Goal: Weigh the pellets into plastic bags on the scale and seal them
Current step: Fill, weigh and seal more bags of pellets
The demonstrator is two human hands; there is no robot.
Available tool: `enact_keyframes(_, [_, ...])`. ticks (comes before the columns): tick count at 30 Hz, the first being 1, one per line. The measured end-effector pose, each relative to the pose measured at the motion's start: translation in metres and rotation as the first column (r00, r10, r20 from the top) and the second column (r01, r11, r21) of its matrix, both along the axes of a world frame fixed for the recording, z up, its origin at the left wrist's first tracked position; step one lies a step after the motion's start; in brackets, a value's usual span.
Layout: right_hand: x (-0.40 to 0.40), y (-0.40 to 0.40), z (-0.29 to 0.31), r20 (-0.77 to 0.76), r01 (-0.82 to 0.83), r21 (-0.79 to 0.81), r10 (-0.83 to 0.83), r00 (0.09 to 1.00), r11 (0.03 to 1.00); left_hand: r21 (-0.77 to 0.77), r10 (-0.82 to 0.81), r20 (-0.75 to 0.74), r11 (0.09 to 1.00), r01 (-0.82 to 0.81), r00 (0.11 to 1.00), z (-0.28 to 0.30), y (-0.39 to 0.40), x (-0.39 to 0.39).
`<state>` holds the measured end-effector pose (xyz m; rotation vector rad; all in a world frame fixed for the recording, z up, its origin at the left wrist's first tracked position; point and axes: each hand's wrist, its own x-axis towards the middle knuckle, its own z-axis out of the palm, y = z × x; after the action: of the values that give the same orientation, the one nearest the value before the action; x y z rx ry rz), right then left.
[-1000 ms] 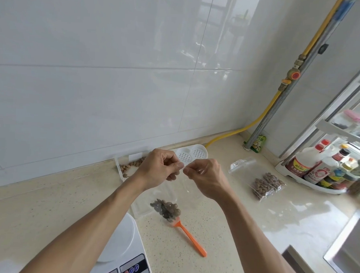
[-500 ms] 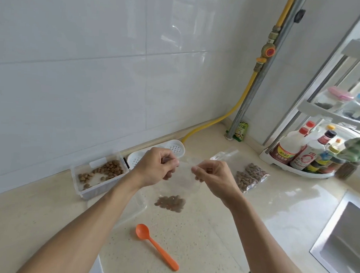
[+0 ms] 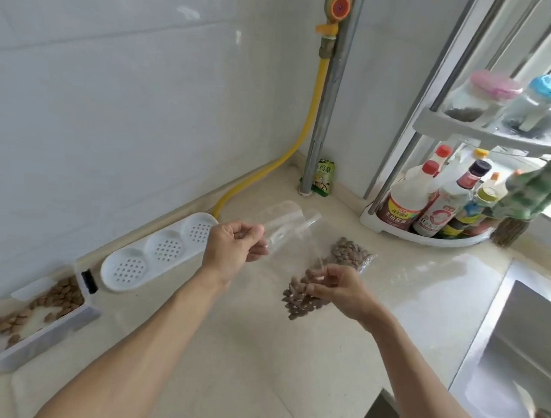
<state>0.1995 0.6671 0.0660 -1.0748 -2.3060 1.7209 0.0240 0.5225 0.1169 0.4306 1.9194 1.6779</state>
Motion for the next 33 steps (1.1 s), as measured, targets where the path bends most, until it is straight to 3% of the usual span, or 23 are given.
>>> enact_keyframes(4, [0.005, 0.051, -0.009, 0.026, 0.146, 0.067, -0.148, 0.989, 0.987, -0.201, -0.007, -0.024, 0.979, 0.002, 1.0, -0.037, 0.04, -0.018])
enact_keyframes(8, [-0.001, 0.076, -0.018, 0.152, 0.15, 0.276, -0.197, 0.969, 0.949, -0.406, -0.084, -0.096, 0.913, 0.038, 0.992, -0.071, 0.073, -0.035])
enact_keyframes(15, [-0.004, 0.087, -0.045, 0.27, 0.103, 0.534, -0.284, 0.92, 0.839, -0.556, -0.181, -0.204, 0.831, 0.038, 0.962, -0.108, 0.108, -0.04])
enact_keyframes(21, [-0.003, 0.086, -0.046, 0.301, 0.062, 0.569, -0.278, 0.912, 0.82, -0.586, -0.174, -0.236, 0.81, 0.003, 0.956, -0.114, 0.106, -0.042])
enact_keyframes(25, [-0.019, 0.08, -0.038, 0.276, 0.05, 0.585, -0.257, 0.926, 0.81, -0.665, -0.256, -0.276, 0.747, 0.008, 0.926, -0.097, 0.087, -0.048])
enact_keyframes(33, [-0.101, 0.003, -0.039, 0.184, -0.109, 0.503, 0.017, 0.983, 0.858, -0.737, -0.281, -0.316, 0.674, -0.048, 0.906, -0.078, -0.012, -0.064])
